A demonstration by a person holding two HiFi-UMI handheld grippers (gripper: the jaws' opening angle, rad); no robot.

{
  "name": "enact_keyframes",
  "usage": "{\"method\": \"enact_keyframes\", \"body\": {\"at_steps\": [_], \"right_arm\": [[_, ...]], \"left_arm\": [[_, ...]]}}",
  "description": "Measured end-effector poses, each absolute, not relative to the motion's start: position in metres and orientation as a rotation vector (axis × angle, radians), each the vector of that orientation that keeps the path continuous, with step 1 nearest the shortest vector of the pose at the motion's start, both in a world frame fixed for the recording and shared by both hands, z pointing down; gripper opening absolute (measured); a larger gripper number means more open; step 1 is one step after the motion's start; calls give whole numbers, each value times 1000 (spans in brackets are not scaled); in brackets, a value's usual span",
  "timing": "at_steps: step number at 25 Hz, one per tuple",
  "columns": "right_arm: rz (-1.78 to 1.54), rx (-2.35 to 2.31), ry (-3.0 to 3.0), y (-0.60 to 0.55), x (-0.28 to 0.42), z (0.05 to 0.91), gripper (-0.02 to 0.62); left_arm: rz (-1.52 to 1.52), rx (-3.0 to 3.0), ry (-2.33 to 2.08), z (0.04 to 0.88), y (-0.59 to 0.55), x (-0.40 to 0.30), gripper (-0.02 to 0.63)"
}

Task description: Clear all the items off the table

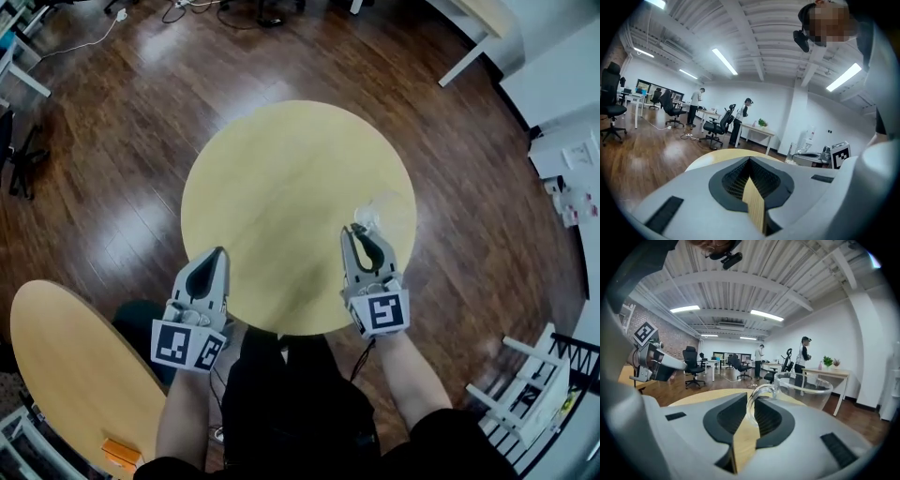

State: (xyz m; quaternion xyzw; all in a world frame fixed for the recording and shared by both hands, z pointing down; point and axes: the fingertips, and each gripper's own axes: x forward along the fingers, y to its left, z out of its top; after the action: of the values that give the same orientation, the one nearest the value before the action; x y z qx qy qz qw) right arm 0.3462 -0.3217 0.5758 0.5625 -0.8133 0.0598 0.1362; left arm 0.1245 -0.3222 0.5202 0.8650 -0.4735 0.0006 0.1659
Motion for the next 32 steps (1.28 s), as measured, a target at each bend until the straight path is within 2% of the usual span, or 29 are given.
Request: {"method": "enact_keyframes", "body": {"at_steps": [10,27,30,32], "right_arm": [[263,1614,-2272,-363,385,640,49],[409,1661,-2291,-375,379,672,46],[451,1641,-2279,-369,376,682,145],[432,1624,-2250,-357,377,688,164]], "left_arm": [[107,2417,-1312,564,-351,163,5],[127,2374,-1300,597,-370,174,5],[130,2377,-1303,597,-367,168,5],[134,2399,-1307,591,-362,168,5]]}}
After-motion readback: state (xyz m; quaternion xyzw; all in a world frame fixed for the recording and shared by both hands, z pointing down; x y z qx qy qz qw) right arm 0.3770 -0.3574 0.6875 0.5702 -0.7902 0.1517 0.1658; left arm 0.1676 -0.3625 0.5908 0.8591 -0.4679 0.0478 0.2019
